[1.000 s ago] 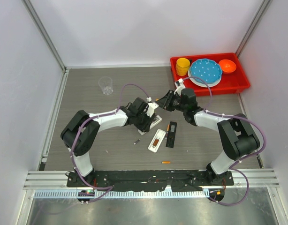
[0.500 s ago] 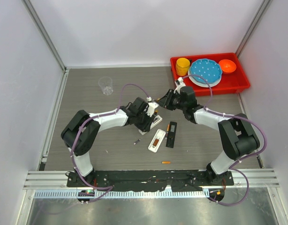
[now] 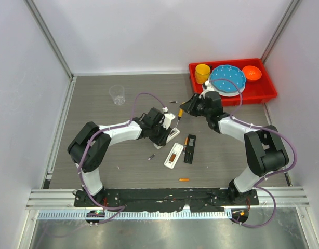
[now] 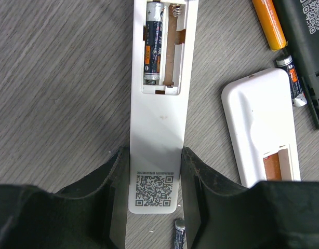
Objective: Unload the batteries from the remote control
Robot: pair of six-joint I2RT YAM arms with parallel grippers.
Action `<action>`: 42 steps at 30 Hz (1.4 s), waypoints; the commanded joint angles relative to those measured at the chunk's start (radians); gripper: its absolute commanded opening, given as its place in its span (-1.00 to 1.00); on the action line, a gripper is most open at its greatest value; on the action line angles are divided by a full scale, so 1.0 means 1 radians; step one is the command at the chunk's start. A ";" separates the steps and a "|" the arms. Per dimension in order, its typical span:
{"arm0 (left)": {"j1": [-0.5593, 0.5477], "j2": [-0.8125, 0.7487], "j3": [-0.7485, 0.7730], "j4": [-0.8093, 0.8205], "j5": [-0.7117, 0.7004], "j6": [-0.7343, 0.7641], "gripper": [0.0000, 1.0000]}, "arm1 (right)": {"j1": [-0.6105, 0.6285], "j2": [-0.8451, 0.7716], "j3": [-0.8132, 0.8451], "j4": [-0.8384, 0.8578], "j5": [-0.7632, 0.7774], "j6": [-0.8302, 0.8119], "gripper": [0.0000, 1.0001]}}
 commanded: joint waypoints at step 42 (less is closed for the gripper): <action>-0.016 0.048 -0.031 -0.078 0.010 0.002 -0.67 | 0.063 0.118 0.064 0.023 0.134 -0.181 -0.98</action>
